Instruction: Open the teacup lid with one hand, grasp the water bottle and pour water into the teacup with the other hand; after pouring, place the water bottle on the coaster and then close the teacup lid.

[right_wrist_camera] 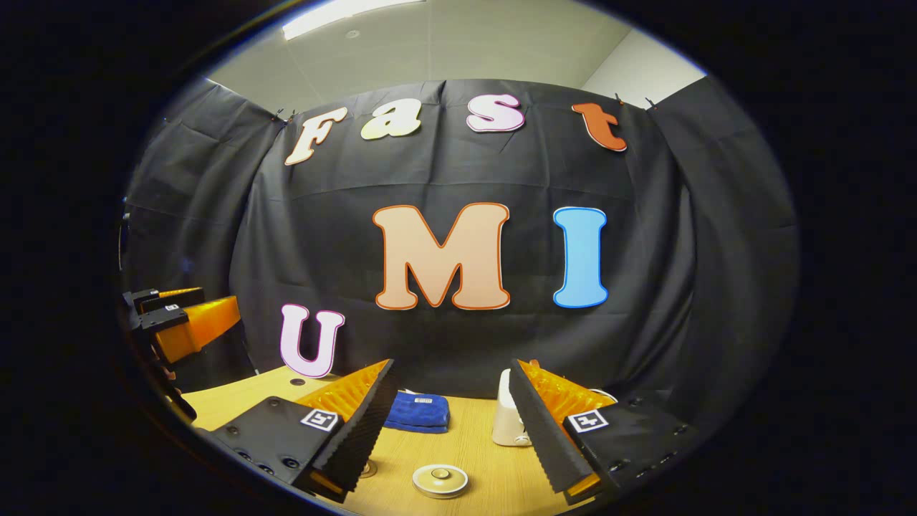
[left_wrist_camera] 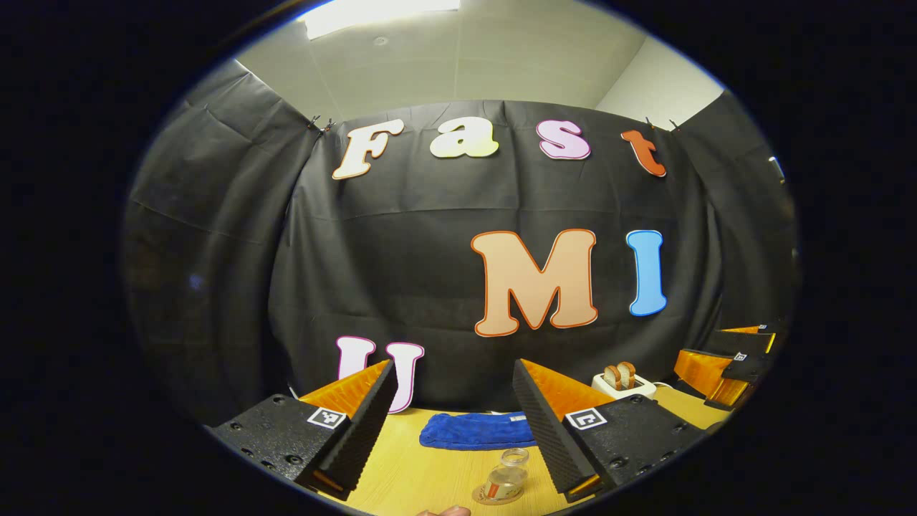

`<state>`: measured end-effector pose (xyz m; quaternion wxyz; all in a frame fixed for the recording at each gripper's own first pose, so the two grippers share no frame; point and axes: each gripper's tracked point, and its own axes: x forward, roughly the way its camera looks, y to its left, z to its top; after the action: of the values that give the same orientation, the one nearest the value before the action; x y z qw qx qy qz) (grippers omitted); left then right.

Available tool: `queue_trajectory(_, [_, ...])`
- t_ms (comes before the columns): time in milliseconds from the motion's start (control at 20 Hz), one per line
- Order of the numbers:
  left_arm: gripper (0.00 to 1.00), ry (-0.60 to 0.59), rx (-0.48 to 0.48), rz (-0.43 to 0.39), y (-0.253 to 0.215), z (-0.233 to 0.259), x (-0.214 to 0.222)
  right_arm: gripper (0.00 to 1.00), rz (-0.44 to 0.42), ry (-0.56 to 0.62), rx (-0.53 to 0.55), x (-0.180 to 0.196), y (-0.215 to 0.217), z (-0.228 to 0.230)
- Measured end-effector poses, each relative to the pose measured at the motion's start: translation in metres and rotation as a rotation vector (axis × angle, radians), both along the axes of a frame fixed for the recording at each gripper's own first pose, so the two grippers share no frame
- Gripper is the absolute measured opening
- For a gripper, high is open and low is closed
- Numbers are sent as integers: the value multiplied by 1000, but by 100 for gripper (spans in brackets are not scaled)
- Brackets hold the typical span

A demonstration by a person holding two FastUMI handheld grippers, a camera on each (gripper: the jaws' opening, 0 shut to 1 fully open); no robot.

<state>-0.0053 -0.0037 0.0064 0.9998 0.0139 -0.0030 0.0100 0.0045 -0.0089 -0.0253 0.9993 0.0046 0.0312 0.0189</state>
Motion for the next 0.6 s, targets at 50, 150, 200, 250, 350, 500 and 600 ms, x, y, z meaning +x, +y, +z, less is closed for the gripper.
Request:
queue_trajectory(50, [95, 2, 2, 4, 1, 0, 0, 96, 4, 10, -8, 1, 1, -5])
queue_trajectory(150, [95, 8, 0, 11, 3, -3, 1, 99, 21, 34, -31, 4, 4, -18])
queue_trajectory(200, [94, 12, 1, 16, 4, -4, 1, 100, 30, 48, -43, 5, 6, -25])
queue_trajectory(250, [95, 16, 2, 20, 6, -4, 0, 100, 39, 64, -53, 7, 9, -34])
queue_trajectory(350, [94, 15, 2, 31, 14, -4, -8, 100, 59, 115, -70, 9, 13, -56])
queue_trajectory(500, [92, 16, 11, 50, 22, -4, -12, 98, 74, 174, -99, 13, 13, -86])
queue_trajectory(600, [95, 24, 16, 60, 26, -6, -14, 95, 75, 206, -114, 18, 12, -106])
